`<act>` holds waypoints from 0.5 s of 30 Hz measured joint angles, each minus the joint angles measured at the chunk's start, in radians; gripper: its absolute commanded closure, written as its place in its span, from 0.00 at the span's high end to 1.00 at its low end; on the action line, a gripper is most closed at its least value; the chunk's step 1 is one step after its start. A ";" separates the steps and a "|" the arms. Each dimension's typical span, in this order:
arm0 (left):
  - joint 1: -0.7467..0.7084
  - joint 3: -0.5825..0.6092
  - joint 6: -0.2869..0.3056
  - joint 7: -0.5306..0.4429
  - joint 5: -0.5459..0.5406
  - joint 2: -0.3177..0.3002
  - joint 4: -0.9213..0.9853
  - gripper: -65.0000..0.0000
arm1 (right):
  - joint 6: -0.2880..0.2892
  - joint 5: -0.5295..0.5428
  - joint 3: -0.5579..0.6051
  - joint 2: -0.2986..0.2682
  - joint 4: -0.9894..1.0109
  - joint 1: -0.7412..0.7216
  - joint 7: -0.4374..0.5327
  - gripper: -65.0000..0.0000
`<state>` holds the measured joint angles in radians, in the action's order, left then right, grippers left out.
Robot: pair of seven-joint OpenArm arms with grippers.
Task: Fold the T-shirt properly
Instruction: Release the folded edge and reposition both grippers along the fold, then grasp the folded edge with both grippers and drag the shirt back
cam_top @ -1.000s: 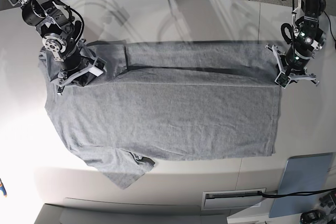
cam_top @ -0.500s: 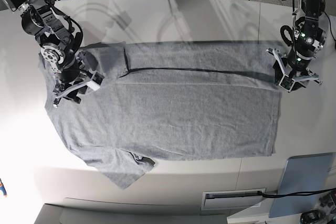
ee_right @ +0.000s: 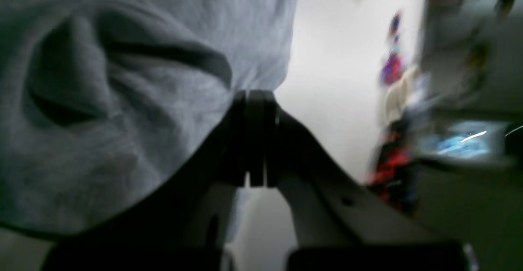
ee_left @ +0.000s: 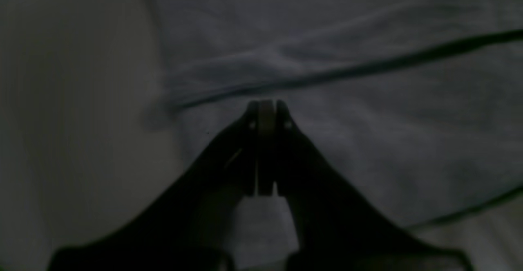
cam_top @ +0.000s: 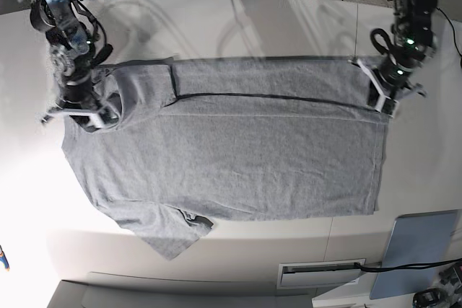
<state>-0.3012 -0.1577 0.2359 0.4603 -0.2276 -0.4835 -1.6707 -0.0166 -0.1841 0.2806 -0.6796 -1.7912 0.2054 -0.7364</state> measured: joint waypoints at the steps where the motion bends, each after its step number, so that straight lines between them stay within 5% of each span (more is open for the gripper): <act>1: 0.003 0.000 -0.006 -0.004 -0.010 0.014 0.000 0.00 | 0.019 0.033 -0.048 0.014 0.001 0.016 0.019 0.00; 7: 0.003 -0.001 -0.048 -0.006 -0.019 0.097 0.051 0.00 | 0.201 0.210 -0.201 0.104 0.151 0.036 0.105 0.00; 15: 0.005 -0.009 -0.047 -0.050 -0.097 0.103 0.135 0.00 | 0.237 0.246 -0.202 0.119 0.205 0.061 0.111 0.00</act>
<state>-0.2966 -0.1665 0.1886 0.4099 -0.3244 -0.3801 -1.5352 0.2203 0.0616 0.0788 -0.5610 -1.5864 0.2665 -0.6254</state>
